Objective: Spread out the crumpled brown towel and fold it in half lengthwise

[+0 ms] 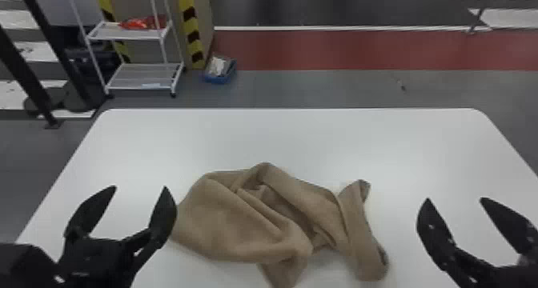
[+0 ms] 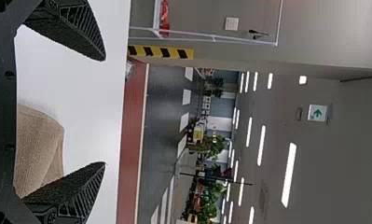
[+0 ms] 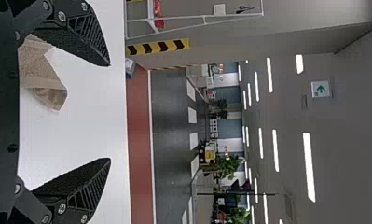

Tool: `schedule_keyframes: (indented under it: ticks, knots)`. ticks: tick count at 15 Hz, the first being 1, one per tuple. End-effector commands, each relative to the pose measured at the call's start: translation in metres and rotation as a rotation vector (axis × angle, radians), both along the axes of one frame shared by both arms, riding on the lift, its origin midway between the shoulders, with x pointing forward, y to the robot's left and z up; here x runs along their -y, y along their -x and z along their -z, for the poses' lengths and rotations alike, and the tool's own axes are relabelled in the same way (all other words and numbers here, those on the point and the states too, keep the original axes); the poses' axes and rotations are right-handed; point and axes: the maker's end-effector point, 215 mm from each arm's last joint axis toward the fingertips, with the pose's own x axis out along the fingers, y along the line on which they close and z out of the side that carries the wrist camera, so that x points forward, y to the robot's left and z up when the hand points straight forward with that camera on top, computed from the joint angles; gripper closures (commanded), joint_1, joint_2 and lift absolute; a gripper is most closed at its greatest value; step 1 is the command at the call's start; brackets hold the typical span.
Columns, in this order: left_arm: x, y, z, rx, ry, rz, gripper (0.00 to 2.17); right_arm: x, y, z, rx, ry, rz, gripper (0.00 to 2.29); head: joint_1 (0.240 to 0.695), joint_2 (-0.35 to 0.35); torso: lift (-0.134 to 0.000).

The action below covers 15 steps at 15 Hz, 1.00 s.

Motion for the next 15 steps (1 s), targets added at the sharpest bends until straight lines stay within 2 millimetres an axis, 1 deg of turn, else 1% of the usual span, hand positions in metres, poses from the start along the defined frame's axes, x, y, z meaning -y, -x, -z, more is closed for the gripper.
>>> schedule_keyframes:
  ticks: [1, 9, 10, 11, 12, 13, 15]
  knots:
    - [0.003, 0.001, 0.001, -0.002, 0.004, 0.004, 0.08, 0.001, 0.001, 0.0, 0.001, 0.001, 0.002, 0.17, 0.695, 0.019, -0.125]
    - [0.005, 0.003, 0.0, -0.003, 0.006, 0.006, 0.08, 0.002, 0.001, 0.001, -0.002, 0.004, 0.002, 0.17, 0.695, 0.011, -0.125]
    - [0.006, 0.003, 0.0, -0.003, 0.007, 0.009, 0.08, 0.003, 0.001, 0.003, -0.008, 0.006, 0.003, 0.17, 0.695, 0.01, -0.125]
    - [0.006, 0.004, -0.001, -0.001, 0.008, 0.009, 0.08, 0.002, 0.002, 0.014, -0.039, 0.009, -0.003, 0.17, 0.695, 0.009, -0.125]
    - [0.007, 0.006, -0.003, 0.006, 0.01, 0.009, 0.08, 0.002, 0.003, 0.019, -0.05, 0.015, -0.006, 0.17, 0.695, 0.008, -0.125]
    - [0.009, 0.008, -0.004, 0.007, 0.013, 0.013, 0.08, 0.003, 0.005, 0.031, -0.076, 0.018, -0.008, 0.17, 0.695, 0.007, -0.125]
    - [0.011, 0.009, -0.003, 0.005, 0.015, 0.014, 0.08, 0.004, 0.004, 0.042, -0.092, 0.031, -0.009, 0.18, 0.695, 0.004, -0.125]
